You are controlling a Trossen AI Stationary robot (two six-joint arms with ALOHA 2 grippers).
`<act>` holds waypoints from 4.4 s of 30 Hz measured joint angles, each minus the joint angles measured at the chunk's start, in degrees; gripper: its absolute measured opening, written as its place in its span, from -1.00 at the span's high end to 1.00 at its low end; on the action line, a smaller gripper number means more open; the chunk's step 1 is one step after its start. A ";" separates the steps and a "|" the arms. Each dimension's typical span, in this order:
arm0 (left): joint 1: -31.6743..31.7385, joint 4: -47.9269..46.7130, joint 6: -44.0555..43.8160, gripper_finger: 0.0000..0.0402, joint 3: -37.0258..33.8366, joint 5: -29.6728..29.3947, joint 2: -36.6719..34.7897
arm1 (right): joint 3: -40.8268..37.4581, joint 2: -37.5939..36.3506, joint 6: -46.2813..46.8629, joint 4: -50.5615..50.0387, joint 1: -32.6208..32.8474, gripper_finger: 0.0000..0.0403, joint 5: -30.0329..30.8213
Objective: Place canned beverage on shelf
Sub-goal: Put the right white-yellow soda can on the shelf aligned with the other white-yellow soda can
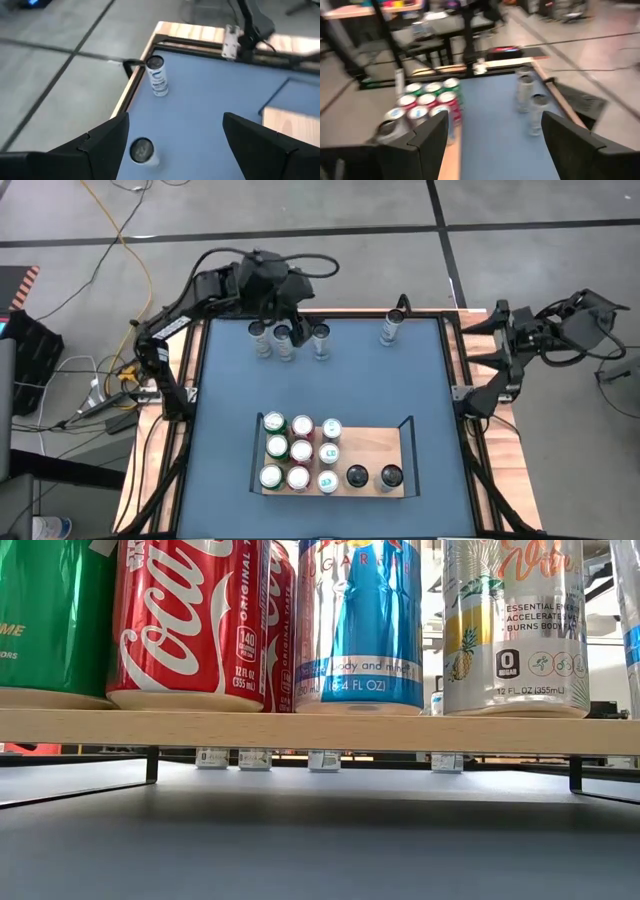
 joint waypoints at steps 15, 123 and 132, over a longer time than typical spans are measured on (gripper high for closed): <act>12.18 -1.34 17.50 -0.53 0.05 21.70 5.02 | -0.04 0.07 6.06 -1.45 0.00 -0.49 15.04; 18.95 26.46 18.36 -0.53 -57.92 13.96 -19.87 | -7.91 0.24 10.05 -3.07 0.02 -0.49 17.52; 19.04 24.29 27.51 -0.53 -57.83 13.80 -17.32 | -7.91 0.24 10.05 -3.14 0.01 -0.49 17.52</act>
